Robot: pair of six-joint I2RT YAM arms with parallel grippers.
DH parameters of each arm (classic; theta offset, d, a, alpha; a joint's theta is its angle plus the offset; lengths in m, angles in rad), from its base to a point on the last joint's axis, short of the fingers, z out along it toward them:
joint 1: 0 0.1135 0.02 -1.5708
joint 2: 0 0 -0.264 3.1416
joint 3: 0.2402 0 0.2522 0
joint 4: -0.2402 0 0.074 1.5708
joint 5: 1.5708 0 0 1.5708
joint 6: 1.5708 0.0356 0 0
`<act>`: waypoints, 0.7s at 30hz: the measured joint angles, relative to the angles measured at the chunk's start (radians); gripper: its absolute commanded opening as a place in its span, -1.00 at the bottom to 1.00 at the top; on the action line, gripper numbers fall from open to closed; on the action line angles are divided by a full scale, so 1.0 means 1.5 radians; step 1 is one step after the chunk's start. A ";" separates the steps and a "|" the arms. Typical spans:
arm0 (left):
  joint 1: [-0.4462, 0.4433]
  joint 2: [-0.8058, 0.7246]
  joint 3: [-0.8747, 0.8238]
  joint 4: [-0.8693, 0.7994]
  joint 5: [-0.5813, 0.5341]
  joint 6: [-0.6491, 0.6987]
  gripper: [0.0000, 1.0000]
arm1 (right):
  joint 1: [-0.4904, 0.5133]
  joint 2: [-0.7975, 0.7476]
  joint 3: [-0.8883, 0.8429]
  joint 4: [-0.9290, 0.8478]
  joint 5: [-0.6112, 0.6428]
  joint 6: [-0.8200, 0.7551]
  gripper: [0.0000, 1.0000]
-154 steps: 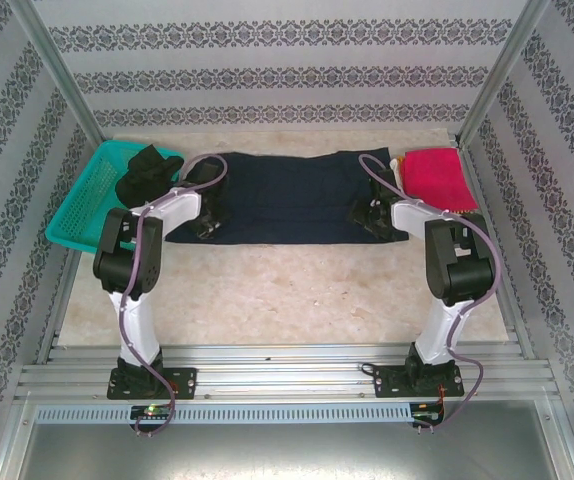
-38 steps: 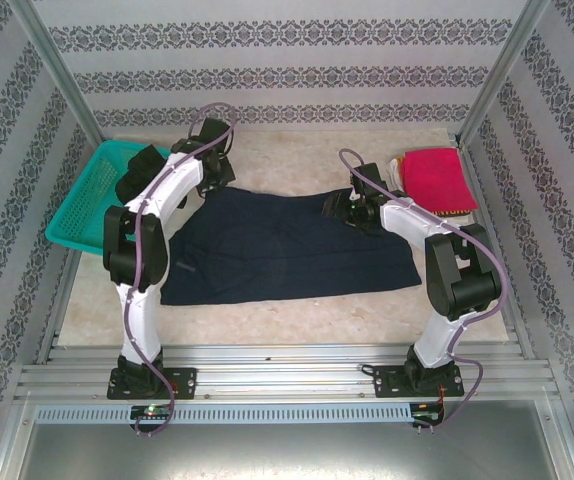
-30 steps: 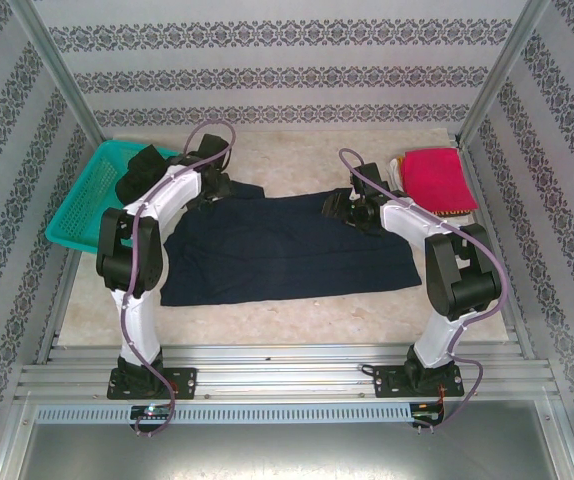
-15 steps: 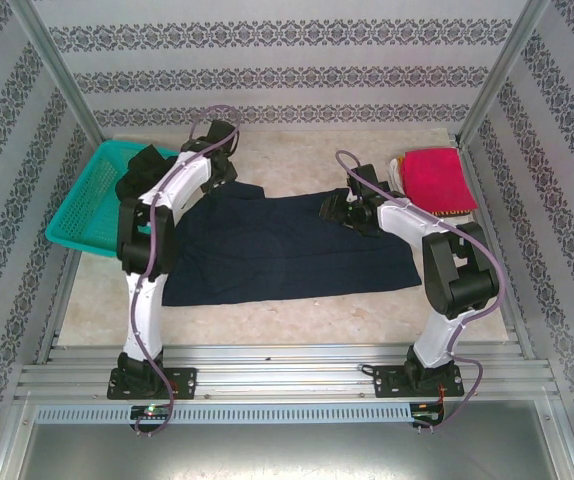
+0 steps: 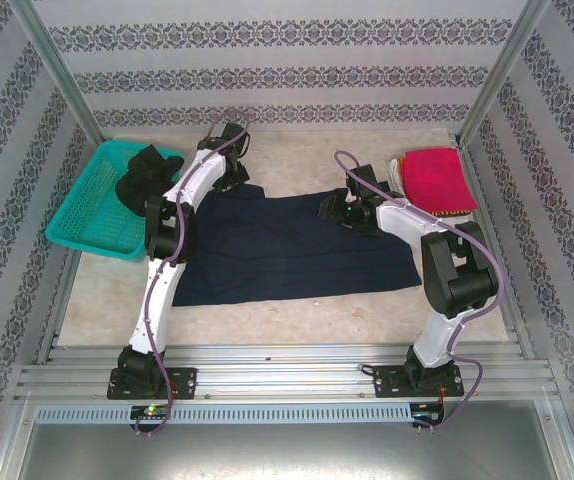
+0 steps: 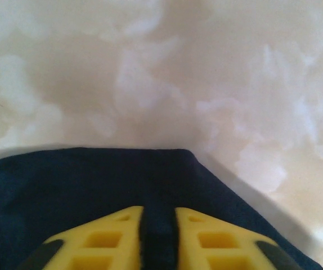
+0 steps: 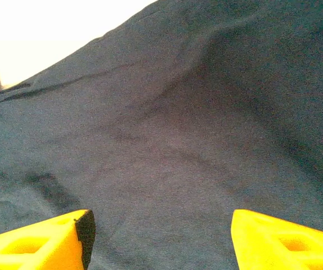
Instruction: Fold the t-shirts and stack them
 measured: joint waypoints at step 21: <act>0.022 0.060 0.067 0.085 0.091 0.014 0.18 | 0.001 0.005 0.000 0.005 -0.011 0.002 0.30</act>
